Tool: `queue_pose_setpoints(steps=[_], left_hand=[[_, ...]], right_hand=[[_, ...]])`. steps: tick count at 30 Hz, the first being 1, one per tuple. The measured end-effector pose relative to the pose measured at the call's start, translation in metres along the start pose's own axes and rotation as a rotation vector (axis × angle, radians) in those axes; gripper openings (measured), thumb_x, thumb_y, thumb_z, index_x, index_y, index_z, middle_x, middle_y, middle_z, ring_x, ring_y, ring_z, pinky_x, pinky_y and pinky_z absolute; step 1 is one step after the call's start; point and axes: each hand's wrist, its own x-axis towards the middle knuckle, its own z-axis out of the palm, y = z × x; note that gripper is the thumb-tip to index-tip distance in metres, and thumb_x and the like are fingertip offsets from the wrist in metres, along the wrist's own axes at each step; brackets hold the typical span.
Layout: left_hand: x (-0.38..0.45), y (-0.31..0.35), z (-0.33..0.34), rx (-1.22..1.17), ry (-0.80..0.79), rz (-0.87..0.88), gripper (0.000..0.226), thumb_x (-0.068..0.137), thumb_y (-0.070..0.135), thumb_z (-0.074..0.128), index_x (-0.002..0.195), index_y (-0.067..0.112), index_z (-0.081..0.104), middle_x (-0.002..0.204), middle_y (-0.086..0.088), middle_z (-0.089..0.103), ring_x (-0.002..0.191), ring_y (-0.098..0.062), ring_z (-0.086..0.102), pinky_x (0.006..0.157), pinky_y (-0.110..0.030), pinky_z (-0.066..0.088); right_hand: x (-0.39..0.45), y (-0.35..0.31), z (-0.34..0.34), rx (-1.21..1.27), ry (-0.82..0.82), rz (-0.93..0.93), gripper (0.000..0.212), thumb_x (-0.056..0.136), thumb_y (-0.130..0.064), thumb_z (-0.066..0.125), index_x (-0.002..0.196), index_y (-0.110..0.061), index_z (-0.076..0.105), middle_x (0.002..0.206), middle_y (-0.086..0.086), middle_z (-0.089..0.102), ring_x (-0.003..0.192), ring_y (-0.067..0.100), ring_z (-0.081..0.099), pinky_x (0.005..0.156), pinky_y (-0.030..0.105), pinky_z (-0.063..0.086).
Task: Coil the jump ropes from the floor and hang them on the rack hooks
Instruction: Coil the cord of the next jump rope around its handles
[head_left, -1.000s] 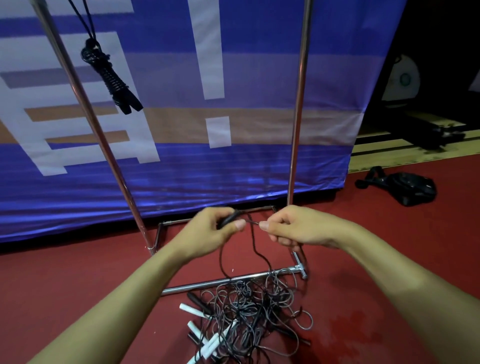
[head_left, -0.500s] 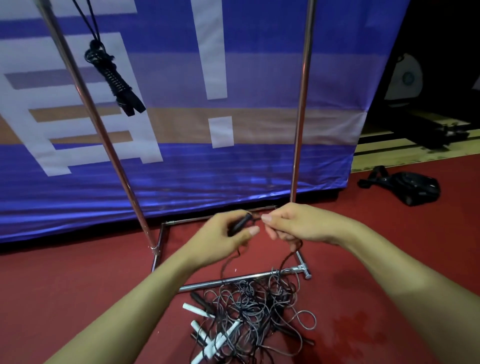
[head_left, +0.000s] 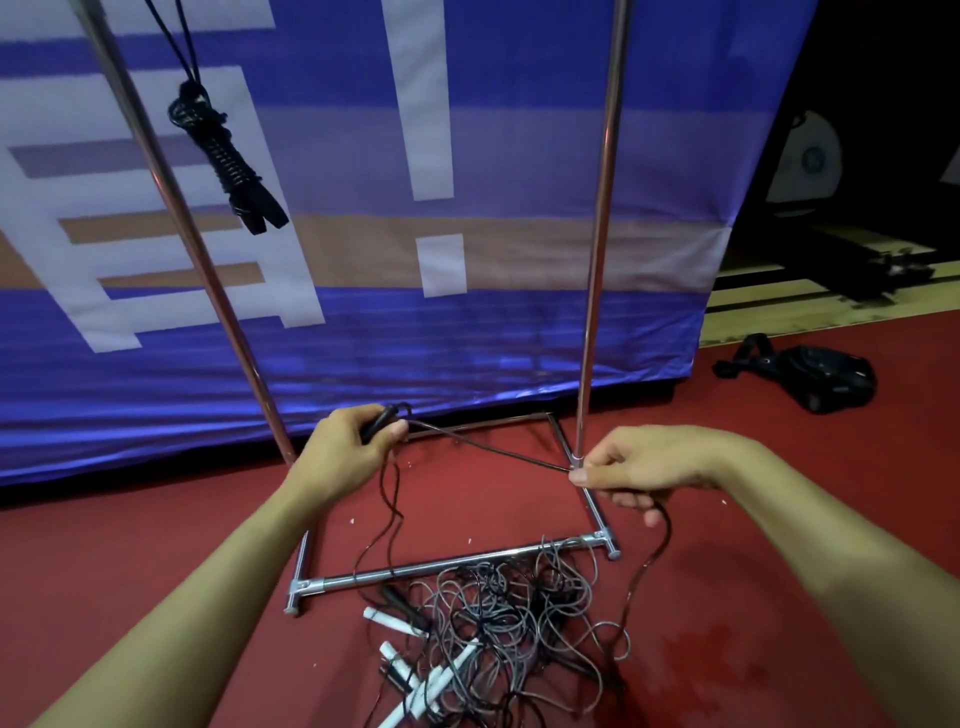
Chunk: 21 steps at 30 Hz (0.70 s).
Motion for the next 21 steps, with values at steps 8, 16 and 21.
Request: queue_pose_setpoints(steps=[8,16,21], left_hand=[[-0.005,0.000,-0.011,-0.004,0.134,-0.080,0.012,0.096,0.021,0.070,0.084,0.023,0.068,0.058,0.011,0.062,0.056,-0.005,0.053,0.055,-0.010,0.038],[-0.026,0.069,0.022,-0.305,-0.340,0.056,0.024,0.101,0.009,0.057,0.106,0.023,0.076,0.057,0.009,0.059,0.044,-0.002,0.041,0.048,-0.016,0.033],[-0.036,0.082,0.030,-0.442,-0.407,0.133,0.017,0.099,0.037,0.068,0.094,0.021,0.075,0.063,0.009,0.052,0.056,-0.010,0.039,0.050,-0.021,0.031]], right_hand=[[0.000,-0.013,0.005,0.081,0.068,-0.110,0.040,0.106,-0.045,0.049,0.080,-0.014,0.053,0.055,-0.005,0.040,0.050,0.011,0.036,0.053,0.025,0.047],[0.005,-0.051,0.021,0.080,0.296,-0.262,0.045,0.107,-0.043,0.046,0.077,-0.015,0.064,0.053,-0.010,0.042,0.049,0.011,0.038,0.050,0.023,0.041],[0.010,-0.060,0.036,0.113,0.300,-0.281,0.043,0.107,-0.040,0.047,0.079,-0.014,0.067,0.058,-0.006,0.051,0.054,0.010,0.047,0.050,0.023,0.046]])
